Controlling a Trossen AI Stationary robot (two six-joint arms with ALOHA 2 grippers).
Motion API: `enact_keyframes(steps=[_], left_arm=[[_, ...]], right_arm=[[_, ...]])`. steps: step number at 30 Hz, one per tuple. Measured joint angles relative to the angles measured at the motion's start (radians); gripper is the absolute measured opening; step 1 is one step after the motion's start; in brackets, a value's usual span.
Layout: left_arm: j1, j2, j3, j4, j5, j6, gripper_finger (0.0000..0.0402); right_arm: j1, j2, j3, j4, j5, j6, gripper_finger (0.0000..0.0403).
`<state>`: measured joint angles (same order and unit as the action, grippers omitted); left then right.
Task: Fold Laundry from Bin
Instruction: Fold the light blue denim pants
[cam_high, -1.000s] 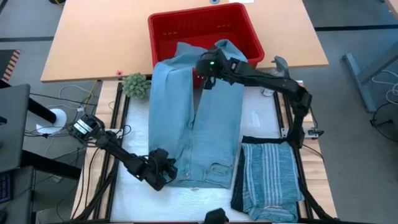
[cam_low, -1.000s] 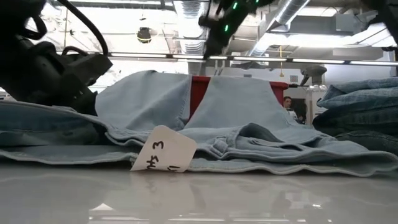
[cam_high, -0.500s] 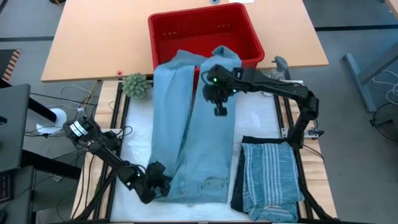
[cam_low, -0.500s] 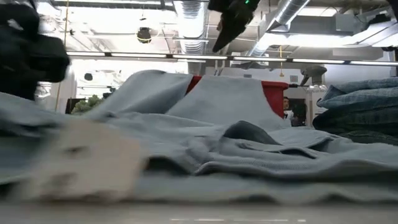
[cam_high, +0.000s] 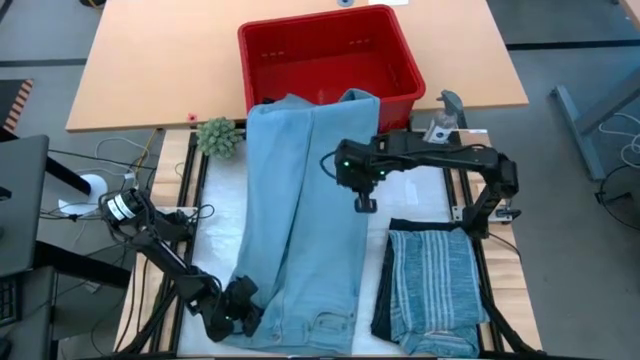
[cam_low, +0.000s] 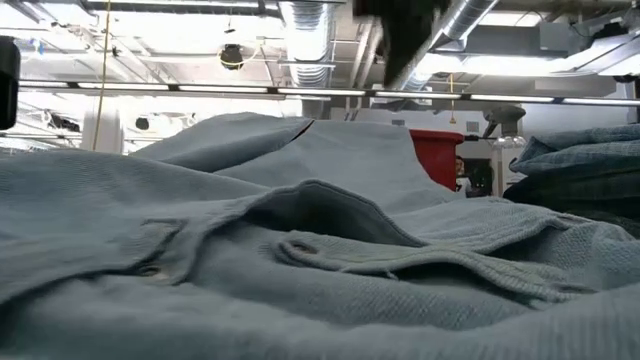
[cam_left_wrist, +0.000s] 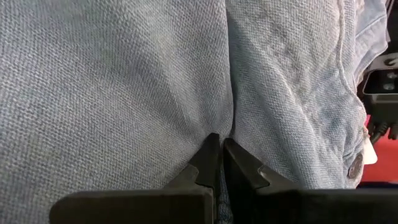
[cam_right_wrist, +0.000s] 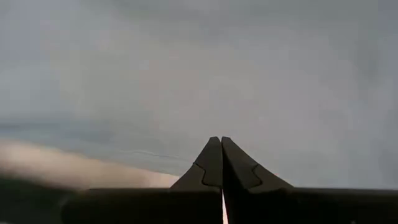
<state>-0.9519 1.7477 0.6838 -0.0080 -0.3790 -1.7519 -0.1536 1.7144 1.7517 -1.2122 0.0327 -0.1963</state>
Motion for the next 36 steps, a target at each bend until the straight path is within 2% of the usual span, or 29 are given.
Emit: enact_keyframes(steps=[2, 5, 10, 14, 16, 22, 26, 29, 36], left_arm=[[-0.014, 0.000, 0.000, -0.001, -0.002, -0.021, 0.0004], [-0.040, 0.000, 0.001, -0.001, -0.017, -0.041, 0.0004], [-0.059, 0.000, 0.002, -0.007, -0.031, -0.052, 0.0004], [-0.060, 0.000, 0.007, -0.011, -0.044, -0.060, 0.0004], [-0.060, 0.002, 0.017, -0.022, -0.063, -0.061, 0.0004], [-0.056, 0.005, 0.026, -0.033, -0.075, -0.057, 0.0004], [-0.057, 0.005, 0.027, -0.036, -0.076, -0.058, 0.0004], [-0.057, 0.005, 0.027, -0.036, -0.076, -0.057, 0.0004], [-0.057, 0.005, 0.027, -0.036, -0.076, -0.063, 0.0004]], right_arm=[[-0.035, 0.003, -0.042, 0.015, 0.073, 0.089, 0.0023], [-0.119, -0.003, -0.100, 0.020, 0.120, 0.261, 0.0030], [-0.262, -0.061, -0.196, 0.088, 0.127, 0.395, 0.0046], [-0.341, -0.140, -0.244, 0.164, 0.032, 0.415, 0.0076], [-0.367, -0.161, -0.255, 0.162, 0.022, 0.414, 0.0097], [-0.440, -0.193, -0.312, 0.228, 0.018, 0.430, 0.0192], [-0.482, -0.188, -0.365, 0.359, 0.009, 0.464, 0.0250], [-0.499, -0.188, -0.400, 0.462, -0.007, 0.488, 0.0266], [-0.524, -0.123, -0.405, 0.509, -0.016, 0.487, 0.0268]])
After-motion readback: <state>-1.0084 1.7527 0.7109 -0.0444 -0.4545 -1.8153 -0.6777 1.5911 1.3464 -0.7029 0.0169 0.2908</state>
